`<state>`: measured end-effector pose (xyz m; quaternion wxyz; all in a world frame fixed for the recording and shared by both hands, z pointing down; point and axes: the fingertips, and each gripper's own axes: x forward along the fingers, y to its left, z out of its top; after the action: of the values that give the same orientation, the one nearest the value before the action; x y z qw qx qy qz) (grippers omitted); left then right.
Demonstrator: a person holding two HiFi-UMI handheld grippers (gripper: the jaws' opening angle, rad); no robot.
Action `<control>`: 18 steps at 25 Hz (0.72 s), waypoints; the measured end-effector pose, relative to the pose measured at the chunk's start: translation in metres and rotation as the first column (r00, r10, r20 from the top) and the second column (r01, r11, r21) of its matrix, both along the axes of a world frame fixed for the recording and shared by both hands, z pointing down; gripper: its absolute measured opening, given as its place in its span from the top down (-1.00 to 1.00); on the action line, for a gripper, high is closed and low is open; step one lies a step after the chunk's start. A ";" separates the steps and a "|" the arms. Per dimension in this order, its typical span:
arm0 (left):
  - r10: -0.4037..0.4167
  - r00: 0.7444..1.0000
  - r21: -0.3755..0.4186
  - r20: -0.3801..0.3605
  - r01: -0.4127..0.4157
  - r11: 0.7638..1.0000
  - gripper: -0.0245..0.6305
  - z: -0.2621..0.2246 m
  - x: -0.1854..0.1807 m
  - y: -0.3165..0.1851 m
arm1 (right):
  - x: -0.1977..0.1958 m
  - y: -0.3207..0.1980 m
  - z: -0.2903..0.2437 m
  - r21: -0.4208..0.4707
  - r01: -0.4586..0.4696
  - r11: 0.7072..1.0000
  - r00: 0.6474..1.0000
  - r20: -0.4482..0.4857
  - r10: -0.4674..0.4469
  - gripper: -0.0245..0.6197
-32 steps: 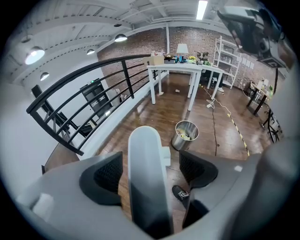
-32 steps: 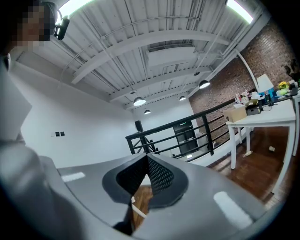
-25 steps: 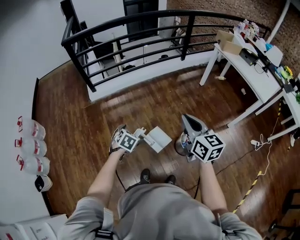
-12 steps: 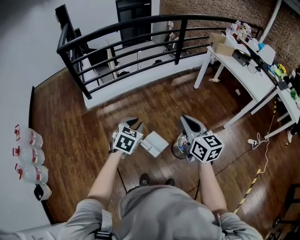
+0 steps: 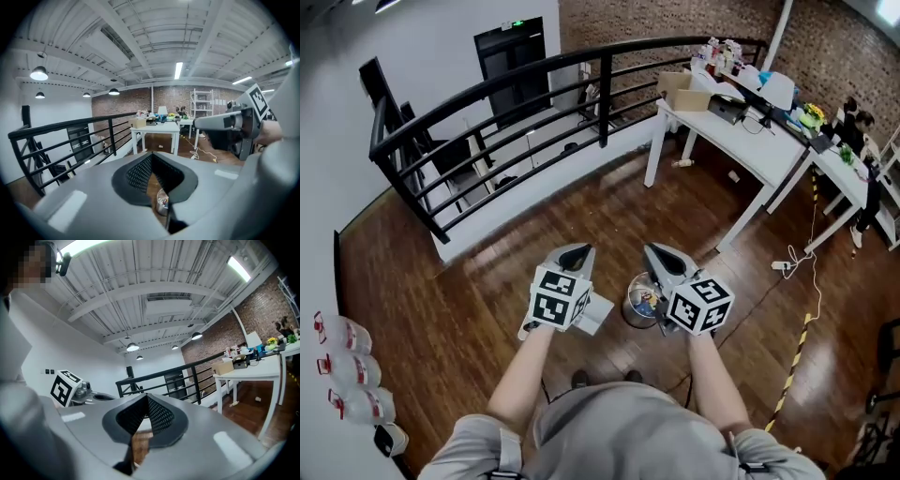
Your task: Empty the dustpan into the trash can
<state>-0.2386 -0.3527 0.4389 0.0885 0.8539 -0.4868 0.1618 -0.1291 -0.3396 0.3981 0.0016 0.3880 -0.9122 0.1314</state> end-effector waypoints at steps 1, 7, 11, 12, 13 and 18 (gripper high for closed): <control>0.015 1.000 0.010 -0.025 -0.015 1.000 0.91 -0.006 0.011 -0.001 | 0.005 0.000 -0.001 0.003 -0.010 1.000 1.000 0.000 0.010 0.92; 0.096 0.992 0.076 -0.078 -0.090 0.993 0.91 -0.033 0.064 -0.006 | 0.030 0.005 -0.005 0.018 -0.057 0.998 0.998 -0.014 0.057 0.92; 0.146 0.987 0.099 -0.074 -0.138 0.985 0.91 -0.040 0.089 -0.004 | 0.045 0.012 -0.010 0.042 -0.081 0.996 0.996 -0.025 0.082 0.92; 0.157 0.985 0.105 -0.074 -0.149 0.983 0.91 -0.041 0.095 -0.003 | 0.050 0.013 -0.012 0.049 -0.086 0.995 0.996 -0.028 0.088 0.92; 0.167 0.983 0.111 -0.076 -0.158 0.981 0.91 -0.042 0.101 -0.003 | 0.054 0.013 -0.013 0.055 -0.092 0.994 0.995 -0.031 0.093 0.92; 0.197 0.977 0.136 -0.084 -0.185 0.973 0.91 -0.047 0.123 0.000 | 0.070 0.017 -0.022 0.078 -0.107 0.991 0.993 -0.031 0.110 0.92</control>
<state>-0.1154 -0.3528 0.3917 0.0413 0.9074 -0.4068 0.0968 -0.0591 -0.3227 0.3763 -0.0044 0.4390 -0.8940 0.0895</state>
